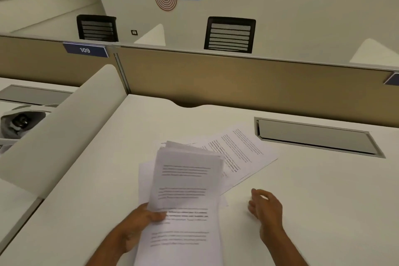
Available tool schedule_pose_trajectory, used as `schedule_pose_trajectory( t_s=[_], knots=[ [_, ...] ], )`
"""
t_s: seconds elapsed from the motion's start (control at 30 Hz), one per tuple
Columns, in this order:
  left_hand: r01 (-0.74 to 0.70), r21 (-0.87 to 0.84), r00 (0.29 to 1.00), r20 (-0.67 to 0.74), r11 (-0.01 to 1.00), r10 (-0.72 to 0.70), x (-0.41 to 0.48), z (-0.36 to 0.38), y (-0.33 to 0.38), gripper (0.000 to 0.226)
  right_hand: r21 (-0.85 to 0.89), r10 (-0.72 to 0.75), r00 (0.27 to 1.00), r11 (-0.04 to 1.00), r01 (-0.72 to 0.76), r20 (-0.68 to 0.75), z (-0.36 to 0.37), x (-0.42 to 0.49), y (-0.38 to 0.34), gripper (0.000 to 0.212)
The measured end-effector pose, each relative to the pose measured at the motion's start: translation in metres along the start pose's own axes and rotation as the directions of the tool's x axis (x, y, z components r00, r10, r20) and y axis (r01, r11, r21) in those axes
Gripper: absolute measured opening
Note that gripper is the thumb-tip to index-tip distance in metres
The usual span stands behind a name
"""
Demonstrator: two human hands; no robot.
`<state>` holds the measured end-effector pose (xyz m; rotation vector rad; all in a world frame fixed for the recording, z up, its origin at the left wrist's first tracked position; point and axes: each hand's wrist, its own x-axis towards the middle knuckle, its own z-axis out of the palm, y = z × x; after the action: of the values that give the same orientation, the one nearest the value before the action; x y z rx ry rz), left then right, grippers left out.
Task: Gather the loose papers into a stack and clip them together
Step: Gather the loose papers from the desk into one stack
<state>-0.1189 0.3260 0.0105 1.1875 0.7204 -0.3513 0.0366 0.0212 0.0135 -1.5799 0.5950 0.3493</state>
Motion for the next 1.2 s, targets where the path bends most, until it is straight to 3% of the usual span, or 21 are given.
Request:
schedule_pose_trajectory(
  t_s=[0.1, 0.2, 0.43, 0.87, 1.2],
  knots=[
    [-0.016, -0.084, 1.0, -0.023, 0.996, 0.015, 0.0, -0.015, 0.013, 0.049, -0.189, -0.171, 0.984, 0.969, 0.16, -0.044, 0.008, 0.009, -0.022, 0.042],
    [-0.08, -0.2, 0.996, -0.049, 0.976, 0.072, 0.007, -0.013, 0.023, 0.044, -0.386, -0.325, 0.945, 0.875, 0.293, -0.019, 0.018, 0.031, -0.033, 0.062],
    [-0.09, -0.316, 0.995, -0.064, 0.944, 0.074, 0.05, 0.033, 0.04, 0.049, -0.71, -0.351, 0.936, 0.652, 0.266, 0.029, 0.017, 0.082, -0.047, 0.09],
    [0.008, -0.097, 0.977, -0.212, 0.995, -0.029, 0.106, 0.079, 0.05, 0.021, -0.906, -0.309, 0.944, 0.355, 0.23, 0.118, 0.004, 0.146, -0.086, 0.102],
    [0.045, -0.071, 0.965, -0.255, 0.996, -0.062, 0.107, 0.081, 0.053, 0.021, -0.928, -0.268, 0.956, 0.313, 0.203, 0.119, 0.019, 0.151, -0.097, 0.09]
  ],
)
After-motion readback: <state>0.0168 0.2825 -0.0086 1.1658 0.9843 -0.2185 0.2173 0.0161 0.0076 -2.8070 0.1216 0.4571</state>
